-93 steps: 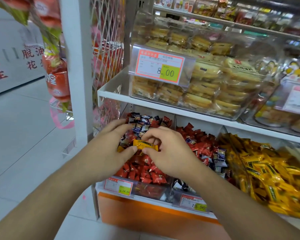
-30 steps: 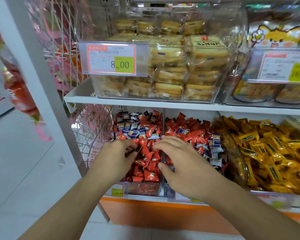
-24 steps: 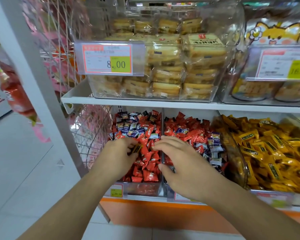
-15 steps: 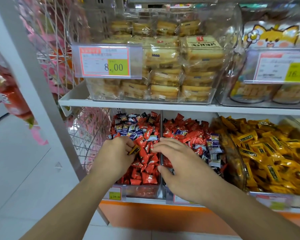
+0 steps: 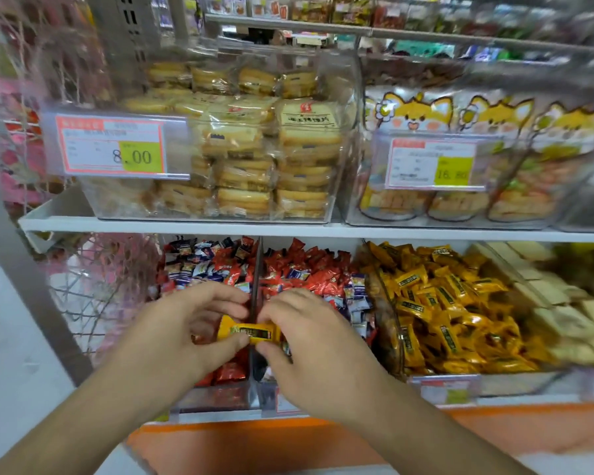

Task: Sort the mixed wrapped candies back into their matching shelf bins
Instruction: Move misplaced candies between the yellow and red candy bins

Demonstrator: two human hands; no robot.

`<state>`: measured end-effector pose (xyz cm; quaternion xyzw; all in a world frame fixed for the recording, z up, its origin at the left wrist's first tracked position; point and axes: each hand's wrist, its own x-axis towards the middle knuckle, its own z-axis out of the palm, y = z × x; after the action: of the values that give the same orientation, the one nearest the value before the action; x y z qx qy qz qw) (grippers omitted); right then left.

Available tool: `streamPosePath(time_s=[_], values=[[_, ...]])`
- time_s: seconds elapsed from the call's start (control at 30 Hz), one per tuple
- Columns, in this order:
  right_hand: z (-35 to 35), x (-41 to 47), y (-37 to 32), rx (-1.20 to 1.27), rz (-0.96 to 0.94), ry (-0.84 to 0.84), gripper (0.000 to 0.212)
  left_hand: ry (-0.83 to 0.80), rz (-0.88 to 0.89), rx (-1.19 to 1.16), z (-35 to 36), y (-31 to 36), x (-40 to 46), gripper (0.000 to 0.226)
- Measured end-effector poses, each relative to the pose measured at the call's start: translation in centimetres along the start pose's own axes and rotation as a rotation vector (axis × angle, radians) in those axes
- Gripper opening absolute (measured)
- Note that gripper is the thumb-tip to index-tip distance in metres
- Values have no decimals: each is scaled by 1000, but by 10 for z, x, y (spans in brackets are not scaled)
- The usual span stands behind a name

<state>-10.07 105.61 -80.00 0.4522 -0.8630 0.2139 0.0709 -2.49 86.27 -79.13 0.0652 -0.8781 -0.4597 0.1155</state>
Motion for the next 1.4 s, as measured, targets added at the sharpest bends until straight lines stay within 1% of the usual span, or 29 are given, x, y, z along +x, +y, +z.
streamPosePath(time_s=[0.1, 0.2, 0.27, 0.33, 0.37, 0.4, 0.47, 0.53, 0.6, 0.67, 0.73, 0.87, 1.0, 1.13, 1.4], values=[[-14, -20, 13, -18, 89, -15, 13, -34, -31, -70, 14, 7, 1, 46], [-33, -39, 35, -10, 231, 8, 16, -6, -11, -28, 21, 10, 2, 38], [-45, -45, 58, -53, 360, 91, 16, 20, 1, 37, 20, 10, 3, 30], [-60, -46, 82, -129, 492, 212, 16, 57, -6, 103, 17, 8, 3, 23], [-66, -45, 91, -174, 563, 235, 24, 78, -12, 138, 15, 5, 4, 21], [-72, -43, 98, -231, 623, 221, 35, 102, -17, 174, 12, 3, 4, 20], [-76, -39, 100, -300, 662, 176, 54, 150, -23, 241, 5, -2, 7, 20], [-69, -33, 89, -226, 607, 157, 54, 177, -55, 294, -7, -13, 11, 23], [-57, -29, 73, -147, 475, 107, 49, 192, -99, 371, -19, -26, 13, 25], [-43, -25, 59, -95, 327, 22, 48, 189, -128, 409, -28, -38, 14, 27], [-30, -21, 46, -66, 210, -37, 48, 168, -115, 446, -31, -50, 14, 28], [-12, -11, 24, -11, 84, -114, 47, 78, -88, 545, -29, -66, 19, 24], [1, -1, 14, 14, 22, -98, 43, -6, -103, 614, -25, -77, 24, 26], [5, 4, 9, 38, 63, -94, 40, -35, -125, 606, -25, -85, 27, 27], [8, 1, 10, 44, 103, -142, 40, -29, -118, 568, -23, -87, 31, 28]])
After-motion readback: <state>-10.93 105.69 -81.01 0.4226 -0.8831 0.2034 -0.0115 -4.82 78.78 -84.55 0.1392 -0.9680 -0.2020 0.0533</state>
